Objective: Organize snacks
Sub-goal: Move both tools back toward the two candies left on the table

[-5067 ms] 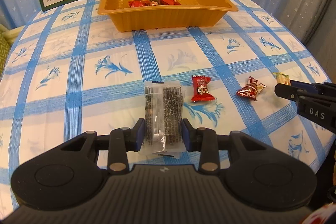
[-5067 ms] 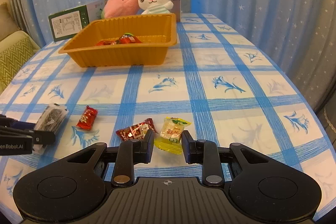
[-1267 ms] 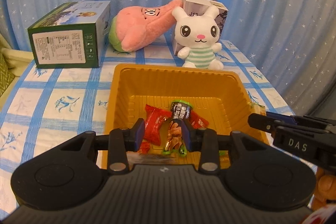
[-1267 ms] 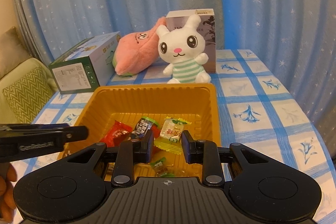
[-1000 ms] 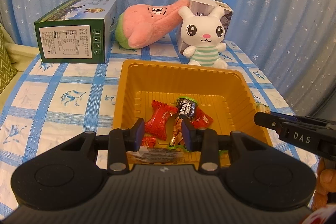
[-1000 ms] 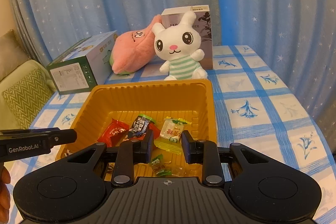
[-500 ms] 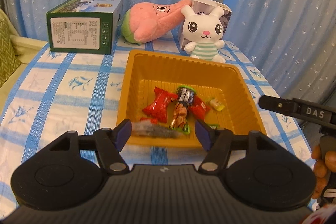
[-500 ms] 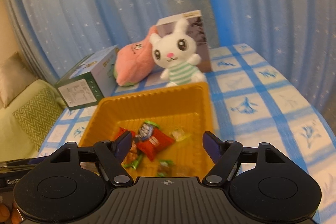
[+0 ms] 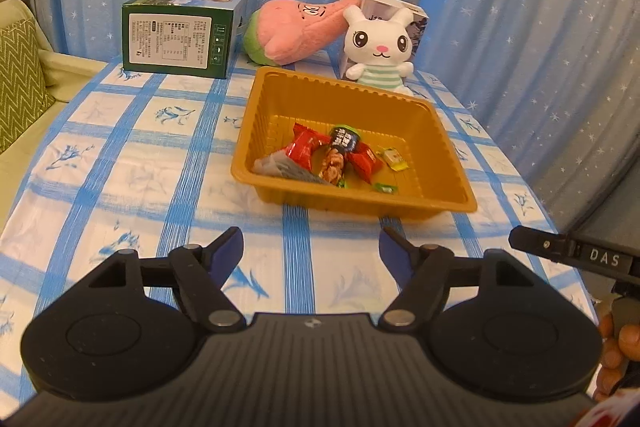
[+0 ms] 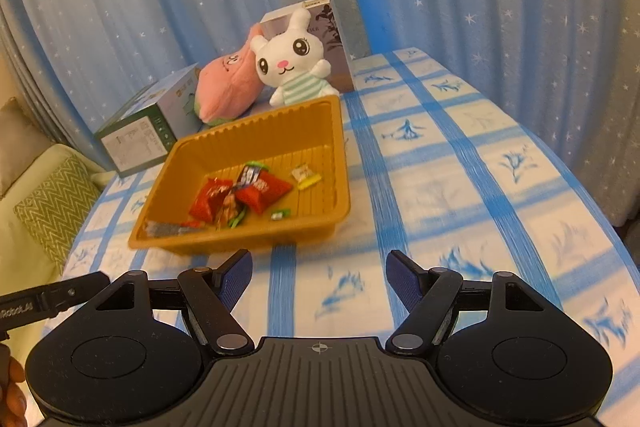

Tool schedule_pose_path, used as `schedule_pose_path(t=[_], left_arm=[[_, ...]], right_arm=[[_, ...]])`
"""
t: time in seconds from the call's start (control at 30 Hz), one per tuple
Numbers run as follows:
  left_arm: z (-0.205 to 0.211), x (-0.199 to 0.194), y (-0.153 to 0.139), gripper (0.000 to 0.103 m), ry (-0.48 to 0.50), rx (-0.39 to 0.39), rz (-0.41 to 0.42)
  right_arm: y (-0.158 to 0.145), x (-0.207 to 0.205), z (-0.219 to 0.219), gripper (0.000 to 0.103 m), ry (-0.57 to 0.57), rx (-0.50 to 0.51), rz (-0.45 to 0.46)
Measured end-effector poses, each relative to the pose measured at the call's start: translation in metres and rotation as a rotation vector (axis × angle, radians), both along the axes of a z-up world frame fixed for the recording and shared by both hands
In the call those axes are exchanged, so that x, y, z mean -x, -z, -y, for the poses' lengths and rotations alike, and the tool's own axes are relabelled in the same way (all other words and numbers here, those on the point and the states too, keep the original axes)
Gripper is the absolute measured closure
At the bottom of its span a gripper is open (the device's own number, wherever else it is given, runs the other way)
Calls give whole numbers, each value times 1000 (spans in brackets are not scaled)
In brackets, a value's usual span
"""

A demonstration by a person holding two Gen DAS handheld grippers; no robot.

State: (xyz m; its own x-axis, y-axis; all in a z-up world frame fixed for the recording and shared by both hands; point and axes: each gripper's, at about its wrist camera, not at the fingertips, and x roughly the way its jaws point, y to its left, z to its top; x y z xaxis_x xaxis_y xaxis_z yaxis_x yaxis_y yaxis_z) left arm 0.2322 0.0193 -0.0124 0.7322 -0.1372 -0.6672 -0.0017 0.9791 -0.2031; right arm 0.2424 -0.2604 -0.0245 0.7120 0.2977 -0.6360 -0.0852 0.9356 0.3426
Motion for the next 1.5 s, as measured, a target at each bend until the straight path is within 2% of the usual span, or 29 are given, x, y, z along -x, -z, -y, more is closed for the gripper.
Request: schedule_pose_path(t=[0.13,0.43,0.8,1.03,1.5], left_arm=[[6,18,-5,31,-2,-42,-15],[5,57,-5,30,-17,-36,-38],[6,91,4,28,-11,-43,-51],[11,99,13,28,2,-52,-72],[18,97,22,28,26,-60,-89]], right_arm=[[-4,25,-2,29,2,1,-3],[-2,78,-9,29,-9,7,-13],[12,120,-7,29,2,36,-41],[23,132,-5,29,7,36,-68],[31,128,-8,29,4,25,-80]])
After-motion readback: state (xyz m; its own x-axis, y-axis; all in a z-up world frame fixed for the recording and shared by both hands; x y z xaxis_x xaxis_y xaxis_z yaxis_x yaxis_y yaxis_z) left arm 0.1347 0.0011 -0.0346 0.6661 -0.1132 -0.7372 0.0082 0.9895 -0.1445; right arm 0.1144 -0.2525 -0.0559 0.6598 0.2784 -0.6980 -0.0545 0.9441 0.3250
